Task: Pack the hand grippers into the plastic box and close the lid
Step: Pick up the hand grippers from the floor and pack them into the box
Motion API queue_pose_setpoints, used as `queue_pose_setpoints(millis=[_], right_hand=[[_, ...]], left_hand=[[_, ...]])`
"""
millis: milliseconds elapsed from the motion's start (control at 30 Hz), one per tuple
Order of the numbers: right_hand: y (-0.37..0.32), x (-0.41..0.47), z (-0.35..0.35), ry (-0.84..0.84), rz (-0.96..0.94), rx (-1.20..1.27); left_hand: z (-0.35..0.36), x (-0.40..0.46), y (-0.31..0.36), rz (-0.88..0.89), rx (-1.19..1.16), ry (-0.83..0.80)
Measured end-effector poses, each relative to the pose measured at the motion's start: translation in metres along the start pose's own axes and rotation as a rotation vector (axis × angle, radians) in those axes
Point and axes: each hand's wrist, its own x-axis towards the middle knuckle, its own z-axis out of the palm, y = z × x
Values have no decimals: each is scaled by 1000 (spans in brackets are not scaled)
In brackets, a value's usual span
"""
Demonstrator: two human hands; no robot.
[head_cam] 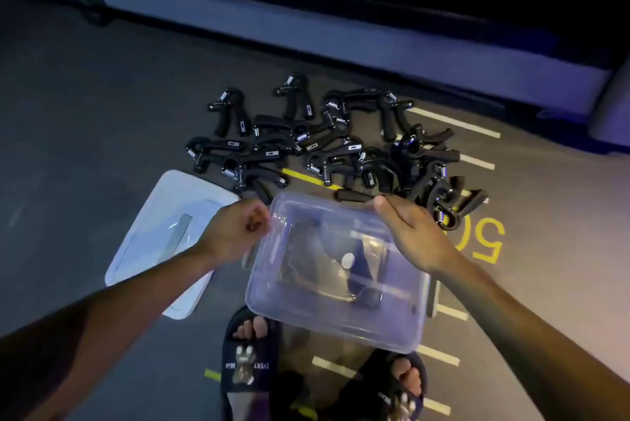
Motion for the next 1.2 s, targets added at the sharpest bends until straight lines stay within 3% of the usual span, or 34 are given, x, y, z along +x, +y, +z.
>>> queue_pose_setpoints(millis=[100,400,633,833,1000,1200], right_hand=[[11,20,18,-4,-182,-174],[-1,19,31,-122,-321,-694],[-35,-24,26,-88,-401,-796],[-33,-36,32,-39,-447,-801],[-20,-29,31,-80,-475,-904],[5,2,42,-81,-433,-819]], left_hand=[[14,12,-12,27,71,37],[31,8,-25,129,34,173],[10,-8,-15,222,238,-62],[-24,3,0,220,473,-158],[-62,18,21,163,685,-152],[-52,51,-13,23,667,-85]])
